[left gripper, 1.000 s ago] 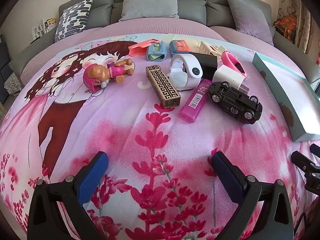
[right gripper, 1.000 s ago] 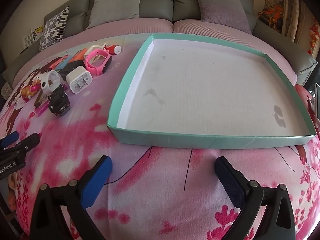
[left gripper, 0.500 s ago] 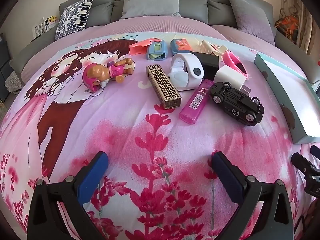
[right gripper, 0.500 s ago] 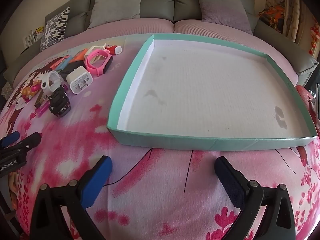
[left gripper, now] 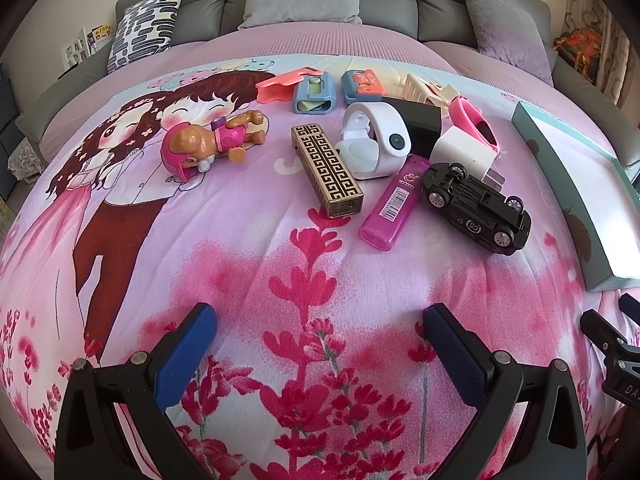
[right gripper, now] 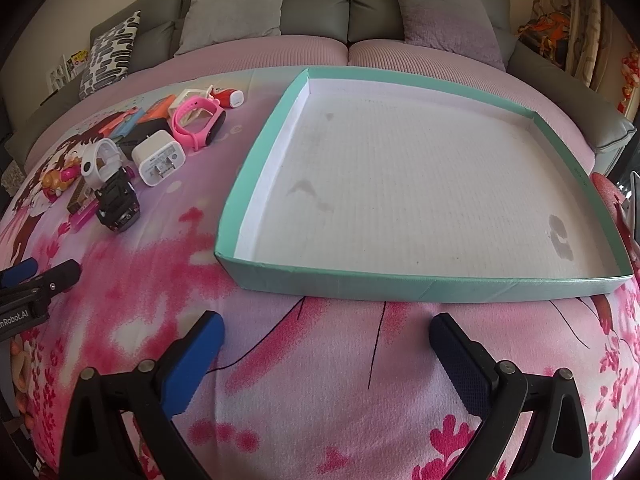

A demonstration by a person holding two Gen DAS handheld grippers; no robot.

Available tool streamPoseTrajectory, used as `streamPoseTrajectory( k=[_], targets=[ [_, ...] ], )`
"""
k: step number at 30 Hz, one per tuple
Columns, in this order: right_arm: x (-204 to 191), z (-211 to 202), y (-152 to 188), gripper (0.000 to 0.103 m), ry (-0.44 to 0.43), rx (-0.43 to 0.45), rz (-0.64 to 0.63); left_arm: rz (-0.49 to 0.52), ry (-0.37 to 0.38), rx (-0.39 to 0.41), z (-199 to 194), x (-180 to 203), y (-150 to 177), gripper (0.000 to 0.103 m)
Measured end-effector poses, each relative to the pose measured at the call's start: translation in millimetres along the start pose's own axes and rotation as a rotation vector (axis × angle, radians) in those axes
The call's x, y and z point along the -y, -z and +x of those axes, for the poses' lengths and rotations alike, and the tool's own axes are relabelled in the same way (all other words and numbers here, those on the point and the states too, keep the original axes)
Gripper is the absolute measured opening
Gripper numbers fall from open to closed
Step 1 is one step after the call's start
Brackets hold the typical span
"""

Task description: Organize rigid objects

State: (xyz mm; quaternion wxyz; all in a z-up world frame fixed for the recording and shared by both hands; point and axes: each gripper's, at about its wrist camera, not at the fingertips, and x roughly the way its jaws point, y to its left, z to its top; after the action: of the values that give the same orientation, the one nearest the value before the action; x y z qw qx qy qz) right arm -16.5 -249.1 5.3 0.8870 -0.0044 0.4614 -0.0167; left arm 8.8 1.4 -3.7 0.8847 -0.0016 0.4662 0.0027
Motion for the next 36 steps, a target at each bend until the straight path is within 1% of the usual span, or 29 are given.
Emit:
streamPoseTrajectory(
  k=[10, 36],
  targets=[
    [-1.6, 2.2, -2.6, 0.103, 0.009, -0.013, -0.001, 0.000, -0.003, 0.003, -1.5, 0.7, 0.5, 0.103],
    [0.9, -1.5, 3.5, 0.103, -0.004, 0.011, 0.001, -0.002, -0.004, 0.004, -4.2, -0.4, -1.7, 0.103]
  ],
)
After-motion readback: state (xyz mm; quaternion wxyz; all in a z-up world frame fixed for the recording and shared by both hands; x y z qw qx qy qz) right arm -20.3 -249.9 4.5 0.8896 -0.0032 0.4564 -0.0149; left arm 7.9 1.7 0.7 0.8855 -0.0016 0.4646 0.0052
